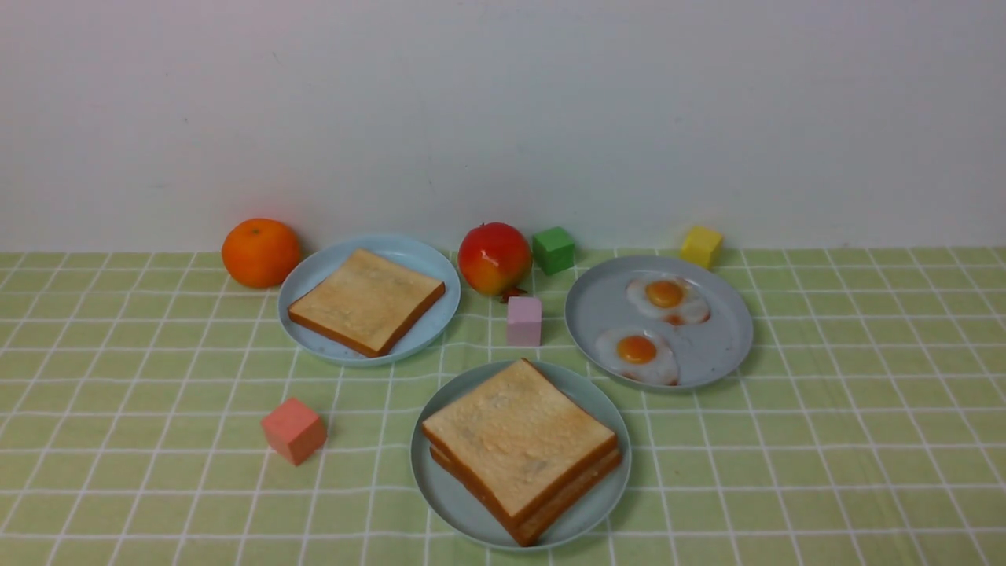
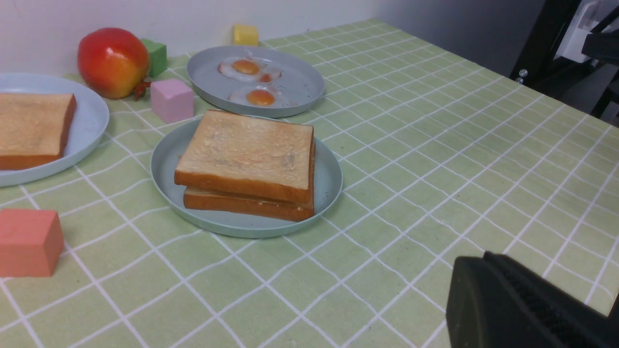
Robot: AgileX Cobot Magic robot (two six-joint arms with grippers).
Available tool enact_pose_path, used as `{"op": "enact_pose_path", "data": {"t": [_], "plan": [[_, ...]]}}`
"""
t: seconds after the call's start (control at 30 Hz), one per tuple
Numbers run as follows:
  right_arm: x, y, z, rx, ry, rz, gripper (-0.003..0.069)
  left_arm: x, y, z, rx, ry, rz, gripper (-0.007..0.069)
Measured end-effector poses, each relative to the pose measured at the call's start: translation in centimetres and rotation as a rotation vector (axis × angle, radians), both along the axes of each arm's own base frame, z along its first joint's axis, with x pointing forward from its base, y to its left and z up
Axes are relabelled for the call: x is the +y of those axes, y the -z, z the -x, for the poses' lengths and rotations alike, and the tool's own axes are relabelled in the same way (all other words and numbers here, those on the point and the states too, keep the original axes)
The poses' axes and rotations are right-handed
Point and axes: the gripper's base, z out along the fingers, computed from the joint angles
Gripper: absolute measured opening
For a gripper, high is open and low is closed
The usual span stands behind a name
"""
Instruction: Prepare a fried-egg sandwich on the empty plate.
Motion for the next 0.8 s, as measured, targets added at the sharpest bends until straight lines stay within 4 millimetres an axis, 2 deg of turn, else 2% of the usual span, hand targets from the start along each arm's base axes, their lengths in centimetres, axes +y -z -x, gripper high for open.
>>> {"op": "enact_pose_path", "data": {"t": [0.5, 0.8], "plan": [[-0.1, 0.4, 0.1, 0.040, 0.012, 0.014, -0.0013, 0.0, 0.6, 0.2, 0.045, 0.011, -0.047, -0.0011], [0.6, 1.2, 0.3, 0.135, -0.095, 0.116, -0.0013, 0.0, 0.8, 0.2, 0.059, 0.014, -0.063, -0.0009]]}}
